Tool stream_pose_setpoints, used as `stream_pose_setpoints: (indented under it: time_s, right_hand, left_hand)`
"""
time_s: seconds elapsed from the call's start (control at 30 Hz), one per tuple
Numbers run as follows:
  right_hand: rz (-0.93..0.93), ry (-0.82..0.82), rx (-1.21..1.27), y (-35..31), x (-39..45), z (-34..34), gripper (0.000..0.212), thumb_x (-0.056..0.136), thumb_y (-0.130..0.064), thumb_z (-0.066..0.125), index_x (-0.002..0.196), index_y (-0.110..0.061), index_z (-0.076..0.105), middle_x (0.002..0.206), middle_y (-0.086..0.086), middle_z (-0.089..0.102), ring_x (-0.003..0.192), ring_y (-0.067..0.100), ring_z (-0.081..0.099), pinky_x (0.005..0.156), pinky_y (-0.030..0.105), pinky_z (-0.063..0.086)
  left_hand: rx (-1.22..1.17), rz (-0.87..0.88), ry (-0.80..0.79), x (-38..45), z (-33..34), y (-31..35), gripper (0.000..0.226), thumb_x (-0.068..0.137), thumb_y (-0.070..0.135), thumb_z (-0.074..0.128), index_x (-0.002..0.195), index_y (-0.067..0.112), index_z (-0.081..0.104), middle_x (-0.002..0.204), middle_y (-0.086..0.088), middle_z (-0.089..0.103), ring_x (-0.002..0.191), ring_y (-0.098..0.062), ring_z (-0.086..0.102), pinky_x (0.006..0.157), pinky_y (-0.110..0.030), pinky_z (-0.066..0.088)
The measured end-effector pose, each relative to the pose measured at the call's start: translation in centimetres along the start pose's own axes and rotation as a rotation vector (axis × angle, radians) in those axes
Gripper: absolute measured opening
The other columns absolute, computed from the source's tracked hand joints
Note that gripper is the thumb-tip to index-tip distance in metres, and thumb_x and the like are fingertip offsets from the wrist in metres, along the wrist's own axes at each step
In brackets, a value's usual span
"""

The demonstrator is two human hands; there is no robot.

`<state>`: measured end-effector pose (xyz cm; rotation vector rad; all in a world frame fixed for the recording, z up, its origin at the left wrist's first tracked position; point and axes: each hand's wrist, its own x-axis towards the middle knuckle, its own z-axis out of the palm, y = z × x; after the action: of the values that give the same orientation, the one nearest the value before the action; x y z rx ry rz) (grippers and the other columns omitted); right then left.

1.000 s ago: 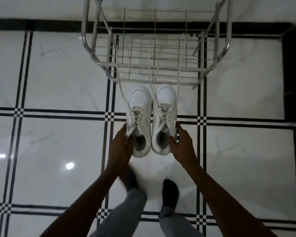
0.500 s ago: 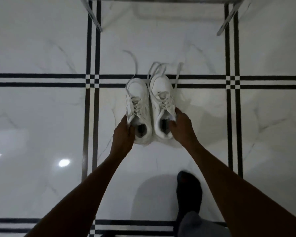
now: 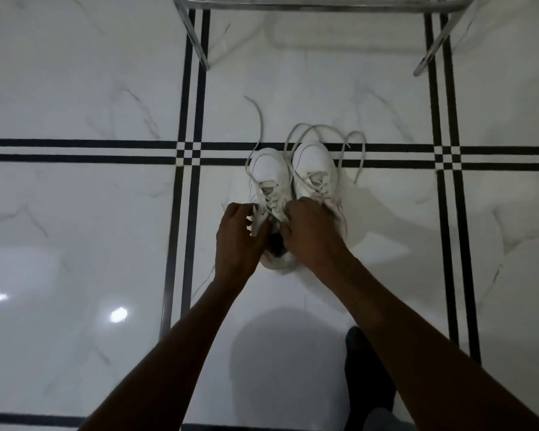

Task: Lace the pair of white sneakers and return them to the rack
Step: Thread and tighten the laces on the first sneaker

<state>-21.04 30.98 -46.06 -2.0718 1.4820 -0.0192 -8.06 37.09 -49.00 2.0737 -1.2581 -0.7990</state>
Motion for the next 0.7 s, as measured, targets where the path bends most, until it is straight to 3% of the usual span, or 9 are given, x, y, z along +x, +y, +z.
stream_pose_setpoints:
  time_s: [0.17, 0.27, 0.4, 0.5, 0.6, 0.7]
  right_hand:
    - [-0.033, 0.06, -0.128, 0.0, 1.1, 1.4, 0.018, 0.094, -0.027, 0.06, 0.096, -0.01, 0.066, 0.099, 0.009, 0.071, 0.091, 0.024, 0.068, 0.076, 0.032, 0.05]
    - [-0.027, 0.015, -0.09, 0.5, 1.5, 1.7, 0.014, 0.091, -0.023, 0.059, 0.087, -0.01, 0.063, 0.091, 0.01, 0.07, 0.084, 0.026, 0.069, 0.064, 0.03, 0.042]
    - [-0.05, 0.053, 0.052, 0.5, 1.4, 1.5, 0.023, 0.088, -0.028, 0.06, 0.105, -0.014, 0.066, 0.102, 0.007, 0.07, 0.093, 0.026, 0.067, 0.075, 0.035, 0.054]
    - [-0.032, 0.1, 0.117, 0.2, 1.4, 1.6, 0.03, 0.088, -0.034, 0.063, 0.115, -0.02, 0.066, 0.107, 0.001, 0.071, 0.097, 0.021, 0.067, 0.077, 0.032, 0.053]
    - [0.005, 0.072, 0.247, -0.2, 2.0, 1.6, 0.026, 0.086, -0.027, 0.069, 0.11, -0.02, 0.068, 0.103, 0.001, 0.073, 0.095, 0.02, 0.068, 0.079, 0.032, 0.055]
    - [0.014, 0.046, 0.365, -1.1, 2.4, 0.9, 0.015, 0.087, -0.016, 0.069, 0.101, -0.015, 0.069, 0.101, 0.003, 0.072, 0.09, 0.016, 0.065, 0.072, 0.021, 0.049]
  left_hand:
    - [0.029, 0.1, 0.004, -0.2, 0.1, -1.7, 0.028, 0.095, 0.033, 0.066, 0.118, 0.018, 0.066, 0.108, 0.005, 0.064, 0.085, -0.009, 0.067, 0.071, -0.019, 0.058]
    - [0.025, 0.128, 0.008, 0.1, 0.1, -2.4, 0.033, 0.095, 0.031, 0.065, 0.125, 0.018, 0.063, 0.109, 0.004, 0.064, 0.086, -0.01, 0.067, 0.071, -0.019, 0.058]
    - [-0.018, 0.173, 0.008, 0.7, 0.4, -2.8, 0.037, 0.093, 0.03, 0.066, 0.129, 0.024, 0.061, 0.114, 0.005, 0.061, 0.09, -0.01, 0.064, 0.071, -0.021, 0.055]
    - [-0.103, 0.205, 0.058, 1.7, 0.7, -3.0, 0.024, 0.093, 0.028, 0.069, 0.114, 0.018, 0.07, 0.11, 0.001, 0.062, 0.095, -0.012, 0.063, 0.07, -0.02, 0.055]
    - [-0.127, 0.201, 0.136, 2.4, -0.1, -2.4, 0.004, 0.089, 0.013, 0.074, 0.092, 0.012, 0.073, 0.1, -0.001, 0.063, 0.085, -0.01, 0.066, 0.066, -0.013, 0.053]
    - [-0.068, 0.158, 0.146, 1.9, -1.4, -2.0, 0.003, 0.086, 0.009, 0.074, 0.086, 0.011, 0.072, 0.093, -0.001, 0.065, 0.08, -0.011, 0.066, 0.069, -0.024, 0.056]
